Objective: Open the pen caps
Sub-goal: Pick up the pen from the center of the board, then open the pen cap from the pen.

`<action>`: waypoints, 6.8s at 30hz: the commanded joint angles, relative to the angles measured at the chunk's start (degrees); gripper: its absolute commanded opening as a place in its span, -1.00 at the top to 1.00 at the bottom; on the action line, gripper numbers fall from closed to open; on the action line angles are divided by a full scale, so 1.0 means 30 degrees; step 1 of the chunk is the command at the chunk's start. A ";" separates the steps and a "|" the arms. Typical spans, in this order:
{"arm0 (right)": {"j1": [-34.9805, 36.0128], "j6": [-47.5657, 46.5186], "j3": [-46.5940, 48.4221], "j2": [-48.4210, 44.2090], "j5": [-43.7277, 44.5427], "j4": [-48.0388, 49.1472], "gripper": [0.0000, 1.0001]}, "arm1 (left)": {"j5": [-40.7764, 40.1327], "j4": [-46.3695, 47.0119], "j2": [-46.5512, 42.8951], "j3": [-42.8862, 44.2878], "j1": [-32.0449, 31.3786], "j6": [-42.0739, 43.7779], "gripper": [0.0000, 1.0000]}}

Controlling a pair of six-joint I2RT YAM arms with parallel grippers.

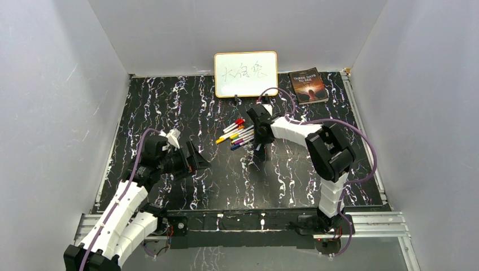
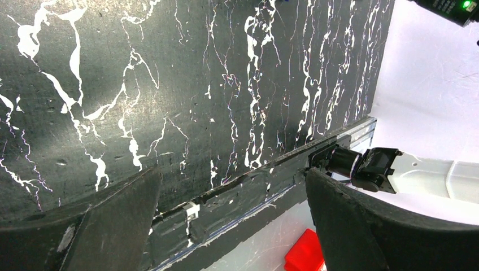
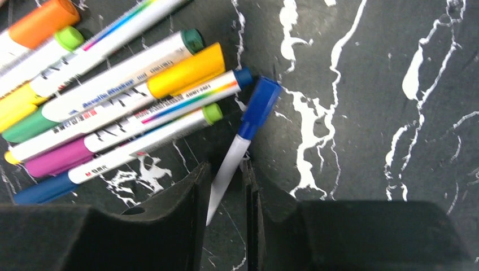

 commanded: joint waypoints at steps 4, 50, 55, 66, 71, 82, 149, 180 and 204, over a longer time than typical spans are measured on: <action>0.0040 -0.1075 -0.2403 -0.2128 0.0032 -0.0106 0.63 | 0.0700 0.0589 0.0271 -0.0009 -0.0094 -0.0099 -0.97; 0.4149 0.0144 -0.4126 -1.1344 -0.9048 0.2598 1.00 | 0.2626 1.7615 0.5186 -0.2945 -0.1451 -1.0353 -0.97; 0.6108 0.0407 -0.2411 -0.9971 -0.6178 0.1002 1.00 | 0.1450 1.6899 0.5223 -0.2858 -0.1796 -1.0409 -0.97; 0.6997 0.1131 -0.1530 -0.8850 -0.5829 0.1076 1.00 | -0.0738 1.4293 0.4852 -0.1917 -0.2602 -0.9079 -0.90; 0.7043 0.1188 -0.1582 -0.8597 -0.6389 0.1303 1.00 | -0.0898 1.4243 0.4823 -0.1975 -0.2851 -0.8866 -0.68; 0.7094 0.1448 -0.2199 -0.8614 -0.8044 0.2621 1.00 | -0.1495 1.3682 0.4976 -0.1854 -0.3369 -0.8072 -0.24; 0.7537 0.2613 -0.2194 -0.7062 -0.7332 0.4044 0.18 | -0.0713 1.5341 0.5745 -0.1387 -0.4778 -0.8919 1.00; 0.7542 0.3096 -0.3320 -0.6706 -0.8313 0.5307 1.00 | -0.1436 1.5746 0.6402 -0.1393 -0.5038 -0.9069 1.00; 0.7544 0.3377 -0.4747 -0.7770 -0.8490 0.5830 1.00 | -0.2134 1.5773 0.6868 -0.1191 -0.5026 -0.8929 1.00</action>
